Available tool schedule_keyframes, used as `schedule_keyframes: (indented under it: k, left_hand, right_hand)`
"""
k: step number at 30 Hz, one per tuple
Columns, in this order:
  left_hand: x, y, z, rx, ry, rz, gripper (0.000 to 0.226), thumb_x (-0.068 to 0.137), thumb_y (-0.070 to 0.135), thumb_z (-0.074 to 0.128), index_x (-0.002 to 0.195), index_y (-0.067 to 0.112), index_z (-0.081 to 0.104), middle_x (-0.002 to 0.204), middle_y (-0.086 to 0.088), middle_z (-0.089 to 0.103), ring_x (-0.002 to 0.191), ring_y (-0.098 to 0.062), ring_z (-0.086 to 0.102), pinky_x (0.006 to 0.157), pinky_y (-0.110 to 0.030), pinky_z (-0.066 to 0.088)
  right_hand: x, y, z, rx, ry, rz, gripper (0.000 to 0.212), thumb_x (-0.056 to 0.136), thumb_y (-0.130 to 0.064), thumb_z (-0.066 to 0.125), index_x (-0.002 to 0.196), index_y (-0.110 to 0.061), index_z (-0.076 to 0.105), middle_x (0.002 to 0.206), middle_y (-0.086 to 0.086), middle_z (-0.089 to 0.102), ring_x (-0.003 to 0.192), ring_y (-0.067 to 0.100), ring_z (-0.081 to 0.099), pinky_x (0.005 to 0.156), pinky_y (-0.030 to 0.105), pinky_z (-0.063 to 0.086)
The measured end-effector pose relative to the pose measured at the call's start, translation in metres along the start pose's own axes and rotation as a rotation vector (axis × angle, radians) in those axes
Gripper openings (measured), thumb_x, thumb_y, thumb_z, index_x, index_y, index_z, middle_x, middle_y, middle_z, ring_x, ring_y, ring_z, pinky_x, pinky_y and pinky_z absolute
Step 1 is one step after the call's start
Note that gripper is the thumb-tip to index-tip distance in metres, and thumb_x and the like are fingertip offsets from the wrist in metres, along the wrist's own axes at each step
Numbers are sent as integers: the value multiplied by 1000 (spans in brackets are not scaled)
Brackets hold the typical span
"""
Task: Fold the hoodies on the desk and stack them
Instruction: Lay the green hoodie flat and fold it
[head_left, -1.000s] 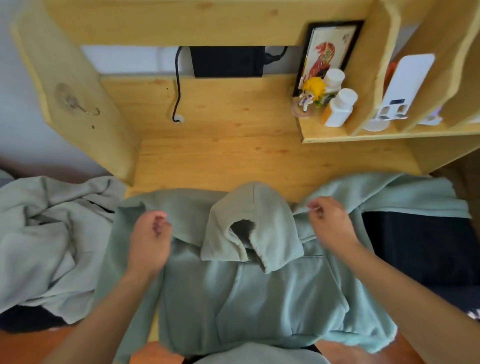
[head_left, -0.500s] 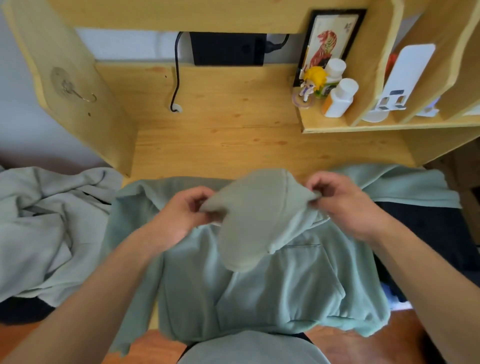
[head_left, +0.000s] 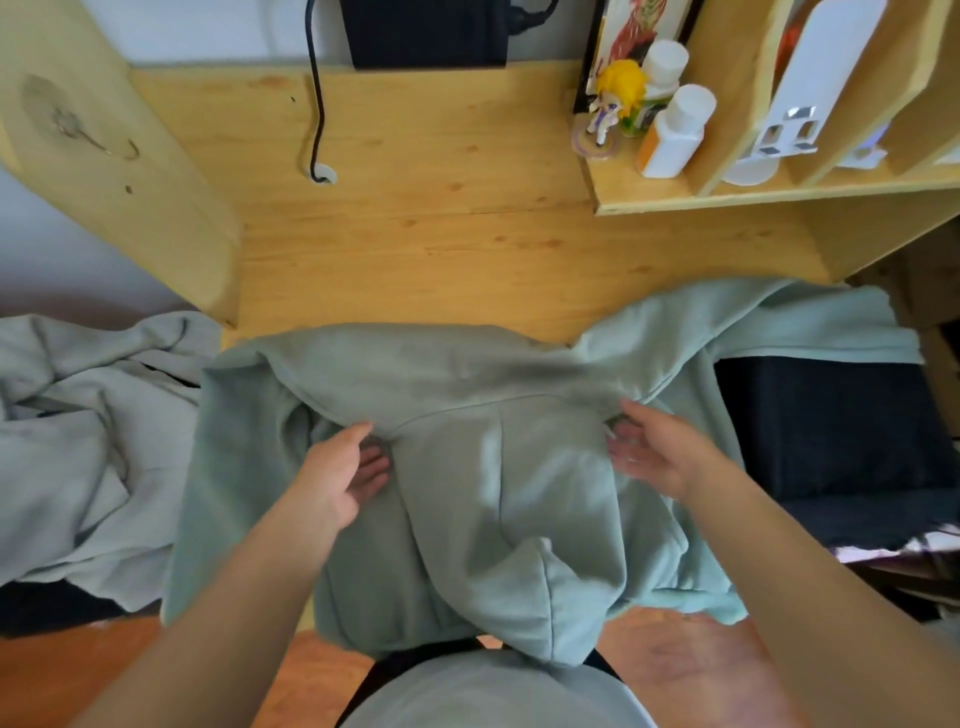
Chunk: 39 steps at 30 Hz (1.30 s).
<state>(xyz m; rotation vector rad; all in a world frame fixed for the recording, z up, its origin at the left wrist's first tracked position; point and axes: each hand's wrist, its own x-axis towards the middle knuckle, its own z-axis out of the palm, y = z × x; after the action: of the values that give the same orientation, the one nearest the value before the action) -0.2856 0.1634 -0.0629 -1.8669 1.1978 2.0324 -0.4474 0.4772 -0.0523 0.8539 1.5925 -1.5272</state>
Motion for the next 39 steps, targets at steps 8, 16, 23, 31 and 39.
schedule_keyframes:
  k: [8,16,23,31,39]
  left_hand:
    - [-12,53,19,-288,-15,134,8,101,14,60,107,20,62,95,0,69,81,-15,65,80,-31,52]
    - [7,124,39,89,-34,408,19,108,32,46,121,20,53,127,-3,60,107,-22,60,98,-38,42]
    - [21,58,38,635,118,631,49,103,32,56,143,4,52,139,-17,60,132,-32,53,109,-38,37]
    - [86,103,21,1486,427,909,64,101,48,49,159,31,26,169,-9,12,153,-39,11,123,-54,16]
    - [126,132,10,1496,353,662,67,100,53,42,160,28,23,168,-8,20,154,-35,17,119,-55,25]
  right_hand:
    - [10,-53,24,212,-45,-165,12,101,-8,53,103,-15,62,79,3,72,77,17,65,63,31,60]
    - [26,-114,39,82,-13,-316,12,103,-12,49,101,-19,59,98,7,62,88,20,61,81,38,49]
    - [47,-55,57,-606,249,-418,56,91,-28,65,142,-15,46,102,-1,67,104,29,65,95,41,52]
    - [97,-104,94,-630,317,-453,38,82,-26,65,117,-11,69,114,13,72,107,33,68,92,44,56]
    - [100,-108,89,-704,475,-678,38,99,-25,53,135,-13,56,131,14,59,122,35,55,97,37,43]
